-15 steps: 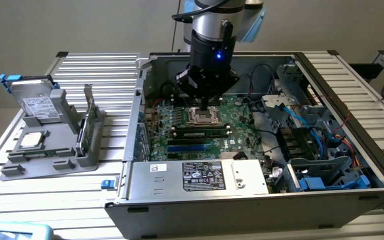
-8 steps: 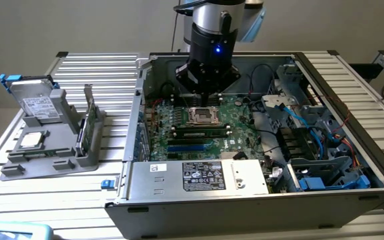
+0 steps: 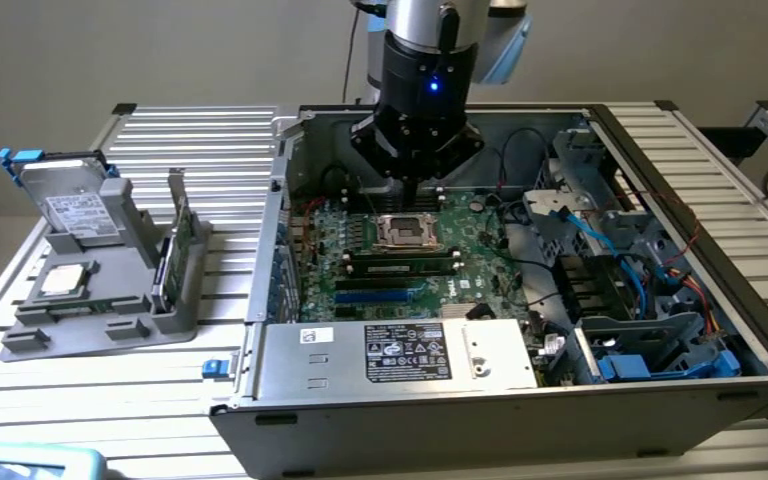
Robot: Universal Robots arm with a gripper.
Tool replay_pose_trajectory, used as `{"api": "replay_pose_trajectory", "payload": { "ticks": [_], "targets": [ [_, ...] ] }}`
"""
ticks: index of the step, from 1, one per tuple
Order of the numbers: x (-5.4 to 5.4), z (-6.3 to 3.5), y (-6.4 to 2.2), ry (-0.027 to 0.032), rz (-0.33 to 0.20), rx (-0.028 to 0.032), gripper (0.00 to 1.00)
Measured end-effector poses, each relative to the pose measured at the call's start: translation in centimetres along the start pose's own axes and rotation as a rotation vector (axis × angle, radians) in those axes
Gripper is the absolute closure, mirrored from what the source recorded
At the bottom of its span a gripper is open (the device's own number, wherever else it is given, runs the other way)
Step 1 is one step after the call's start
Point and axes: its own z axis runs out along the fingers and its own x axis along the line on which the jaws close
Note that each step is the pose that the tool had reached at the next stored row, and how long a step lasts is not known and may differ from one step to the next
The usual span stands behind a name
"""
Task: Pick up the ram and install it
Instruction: 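Press down the ram until it locks into place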
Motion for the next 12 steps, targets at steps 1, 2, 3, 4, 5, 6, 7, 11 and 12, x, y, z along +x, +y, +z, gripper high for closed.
{"api": "replay_pose_trajectory", "payload": {
  "ticks": [1, 2, 3, 4, 5, 6, 7, 11, 12],
  "targets": [
    [0.0, -0.05, 0.0, -0.0004, 0.008, 0.0033, 0.89],
    [0.0, -0.07, 0.0, -0.0008, 0.017, 0.0087, 0.89],
    [0.0, -0.07, -0.01, -0.0011, 0.026, 0.013, 0.89],
    [0.01, -0.06, -0.01, -0.0008, 0.036, 0.0136, 0.89],
    [0.03, -0.07, -0.01, 0.0013, 0.039, 0.0138, 0.89],
    [0.03, -0.07, -0.01, 0.0013, 0.039, 0.0138, 0.89],
    [0.03, -0.06, -0.01, 0.0013, 0.039, 0.0137, 0.89],
    [0.02, -0.04, -0.01, 0.0013, 0.039, 0.0137, 0.89],
    [0.02, -0.03, -0.01, 0.0013, 0.039, 0.0137, 0.89]
  ]
}}
